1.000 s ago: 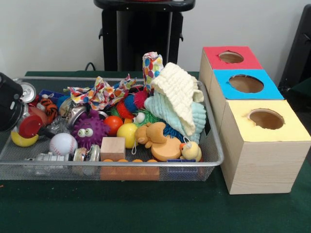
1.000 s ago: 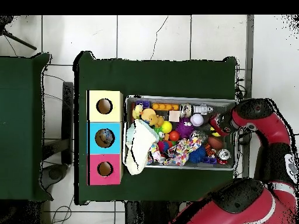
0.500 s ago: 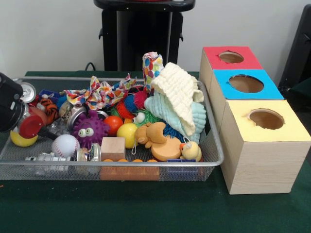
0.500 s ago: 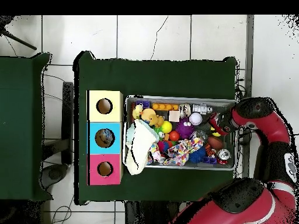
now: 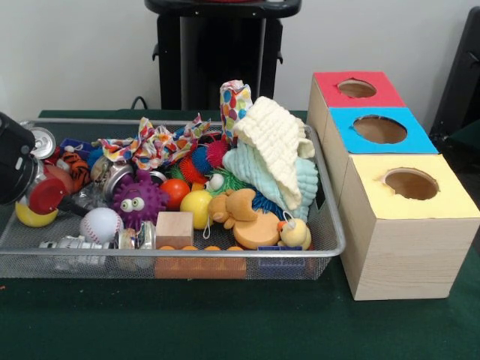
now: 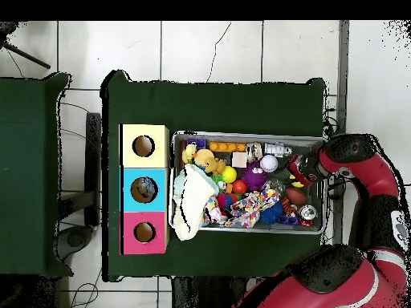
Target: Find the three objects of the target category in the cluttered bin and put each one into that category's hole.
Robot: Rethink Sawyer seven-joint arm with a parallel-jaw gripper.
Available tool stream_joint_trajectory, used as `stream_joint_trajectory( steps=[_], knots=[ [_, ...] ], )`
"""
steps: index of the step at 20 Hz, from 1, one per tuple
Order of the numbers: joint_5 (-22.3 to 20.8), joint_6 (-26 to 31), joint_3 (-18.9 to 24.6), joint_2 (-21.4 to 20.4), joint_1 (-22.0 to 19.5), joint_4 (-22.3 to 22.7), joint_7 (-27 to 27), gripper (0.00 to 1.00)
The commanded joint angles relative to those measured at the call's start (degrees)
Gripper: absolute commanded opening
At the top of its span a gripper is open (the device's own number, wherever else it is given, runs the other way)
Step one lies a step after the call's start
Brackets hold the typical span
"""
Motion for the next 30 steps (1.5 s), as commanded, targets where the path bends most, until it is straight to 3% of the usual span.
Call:
stream_joint_trajectory(
  steps=[1, 6, 12, 20, 30],
  knots=[
    [-4.1, -14.47, 2.84, 2.83, -2.26, 6.71, -10.24, 1.0],
    [-0.77, -5.68, 6.23, 5.31, -4.75, 8.68, -14.66, 1.0],
    [-0.45, 5.9, 6.1, 6.74, -5.15, 8.95, -11.67, 1.0],
    [0.16, 10.19, 7.94, 8.19, -6.11, 9.11, -13.1, 1.0],
    [0.27, 10.5, 10.24, 9.54, -6.89, 8.81, -14.46, 1.0]
  ],
)
